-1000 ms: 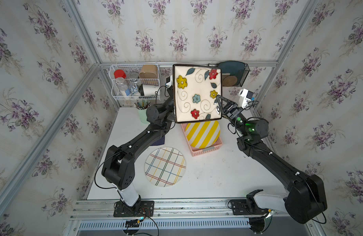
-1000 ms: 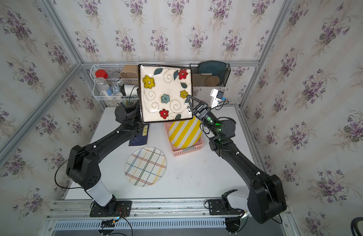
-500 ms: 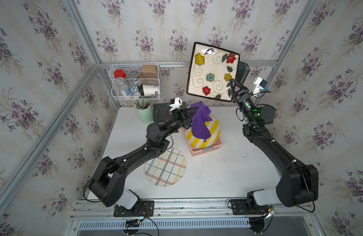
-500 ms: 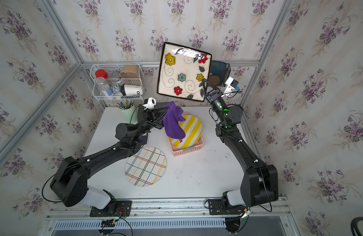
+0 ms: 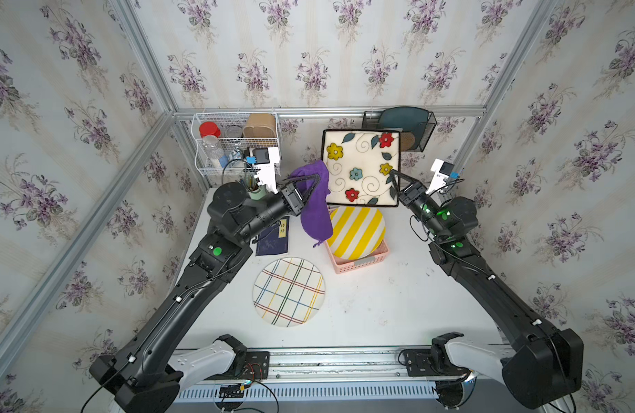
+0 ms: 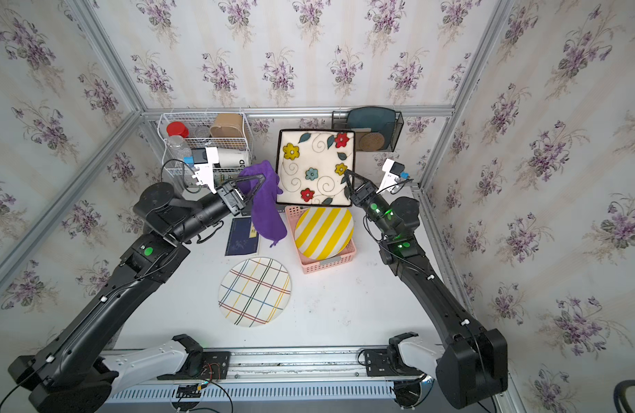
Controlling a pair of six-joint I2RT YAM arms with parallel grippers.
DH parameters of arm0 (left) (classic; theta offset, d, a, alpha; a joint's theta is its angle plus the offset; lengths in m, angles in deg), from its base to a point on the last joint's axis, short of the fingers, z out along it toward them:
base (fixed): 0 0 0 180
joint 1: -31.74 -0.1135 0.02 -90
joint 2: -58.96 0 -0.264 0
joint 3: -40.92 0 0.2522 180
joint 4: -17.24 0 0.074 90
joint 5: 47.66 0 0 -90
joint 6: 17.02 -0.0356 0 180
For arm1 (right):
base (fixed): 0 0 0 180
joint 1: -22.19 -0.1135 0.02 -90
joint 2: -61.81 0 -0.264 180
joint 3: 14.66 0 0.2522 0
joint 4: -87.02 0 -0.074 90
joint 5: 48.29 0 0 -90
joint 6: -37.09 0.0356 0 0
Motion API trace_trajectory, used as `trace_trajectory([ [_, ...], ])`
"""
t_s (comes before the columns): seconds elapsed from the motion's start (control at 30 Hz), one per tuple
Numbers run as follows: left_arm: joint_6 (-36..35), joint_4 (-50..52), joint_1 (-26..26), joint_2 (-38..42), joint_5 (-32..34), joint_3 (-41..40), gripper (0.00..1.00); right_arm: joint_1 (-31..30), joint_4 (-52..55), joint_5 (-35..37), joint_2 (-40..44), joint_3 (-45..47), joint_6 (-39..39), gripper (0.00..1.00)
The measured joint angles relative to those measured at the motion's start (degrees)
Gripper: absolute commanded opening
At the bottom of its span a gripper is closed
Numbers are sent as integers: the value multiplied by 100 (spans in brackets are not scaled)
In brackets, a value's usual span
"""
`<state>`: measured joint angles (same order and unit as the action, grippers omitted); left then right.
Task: Wipe the wet plate dry
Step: Wipe the plate with towel.
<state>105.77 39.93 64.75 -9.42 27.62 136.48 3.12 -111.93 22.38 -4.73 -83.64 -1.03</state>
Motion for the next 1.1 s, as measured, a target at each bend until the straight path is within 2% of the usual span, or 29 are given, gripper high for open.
trace_trajectory([
  [0.07,-380,527,0,-197,216,96,0,-205,111,48,83,-4,-144,0],
  [0.17,-739,846,92,-533,70,332,0,-535,177,129,122,-7,-286,0],
  [0.4,-872,914,654,-1220,-442,761,0,-1019,387,278,-22,15,-380,0],
  [0.53,-1014,1209,555,-1158,129,1091,0,-1016,452,337,96,61,-372,0],
  [0.67,-1104,1388,184,-968,671,1222,0,-1012,435,481,221,39,-393,0],
  [0.73,-1119,1405,149,-1049,535,1333,0,-1086,420,525,192,33,-415,0],
  [0.8,-1119,1379,223,-1276,140,1484,0,-1403,428,702,74,7,-509,0],
  [0.93,-1150,1370,463,-1714,-221,1759,0,-1923,501,472,-186,50,-518,0],
  [1.0,-1222,1458,470,-1731,0,1906,0,-1980,645,348,-179,125,-522,0],
  [1.1,-1322,1580,330,-1690,686,2085,0,-1926,831,439,-7,138,-564,0],
])
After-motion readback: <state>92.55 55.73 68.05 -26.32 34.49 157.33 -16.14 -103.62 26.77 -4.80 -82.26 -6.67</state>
